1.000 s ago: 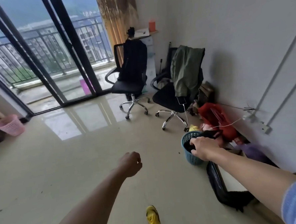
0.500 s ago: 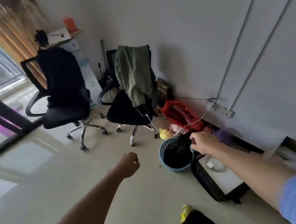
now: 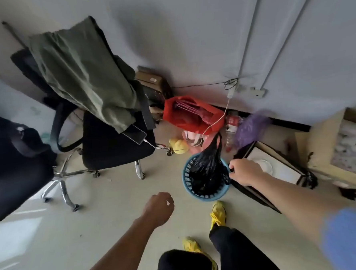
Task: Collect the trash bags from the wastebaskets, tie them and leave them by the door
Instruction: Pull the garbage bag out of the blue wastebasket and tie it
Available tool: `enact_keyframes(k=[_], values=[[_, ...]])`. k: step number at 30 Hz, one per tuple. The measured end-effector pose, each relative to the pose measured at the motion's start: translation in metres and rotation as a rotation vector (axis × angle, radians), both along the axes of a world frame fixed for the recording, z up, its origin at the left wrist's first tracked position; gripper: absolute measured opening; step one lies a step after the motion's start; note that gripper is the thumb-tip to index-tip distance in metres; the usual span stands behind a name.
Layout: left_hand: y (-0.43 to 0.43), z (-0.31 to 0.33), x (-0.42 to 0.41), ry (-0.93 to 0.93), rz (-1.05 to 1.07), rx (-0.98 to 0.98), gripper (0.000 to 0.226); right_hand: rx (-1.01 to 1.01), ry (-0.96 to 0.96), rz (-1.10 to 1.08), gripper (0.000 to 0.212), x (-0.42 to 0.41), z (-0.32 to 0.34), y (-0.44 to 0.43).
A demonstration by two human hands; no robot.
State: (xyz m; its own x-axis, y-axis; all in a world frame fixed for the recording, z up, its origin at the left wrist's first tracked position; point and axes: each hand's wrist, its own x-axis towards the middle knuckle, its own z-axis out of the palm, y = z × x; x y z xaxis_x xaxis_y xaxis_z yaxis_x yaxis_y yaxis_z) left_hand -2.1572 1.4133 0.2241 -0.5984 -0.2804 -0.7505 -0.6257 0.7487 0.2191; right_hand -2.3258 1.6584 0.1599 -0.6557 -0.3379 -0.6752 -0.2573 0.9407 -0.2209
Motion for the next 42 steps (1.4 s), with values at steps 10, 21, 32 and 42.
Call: enact_keyframes(k=[10,21,32,42], values=[[-0.018,-0.204,-0.098,-0.19,-0.182,0.188,0.025,0.077,-0.165,-0.332,0.024,0.012,-0.173,-0.004],[0.0,-0.445,-0.156,-0.06,0.192,0.248,0.049,-0.084,-0.283,-0.855,0.03,0.066,-0.403,-0.052],[0.036,-0.522,-0.198,0.117,0.14,0.252,0.104,-0.229,-0.157,-0.942,0.016,0.065,-0.482,-0.094],[0.014,-0.515,-0.187,0.114,0.581,0.23,0.014,-0.401,-0.334,-1.261,0.017,0.084,-0.446,-0.08]])
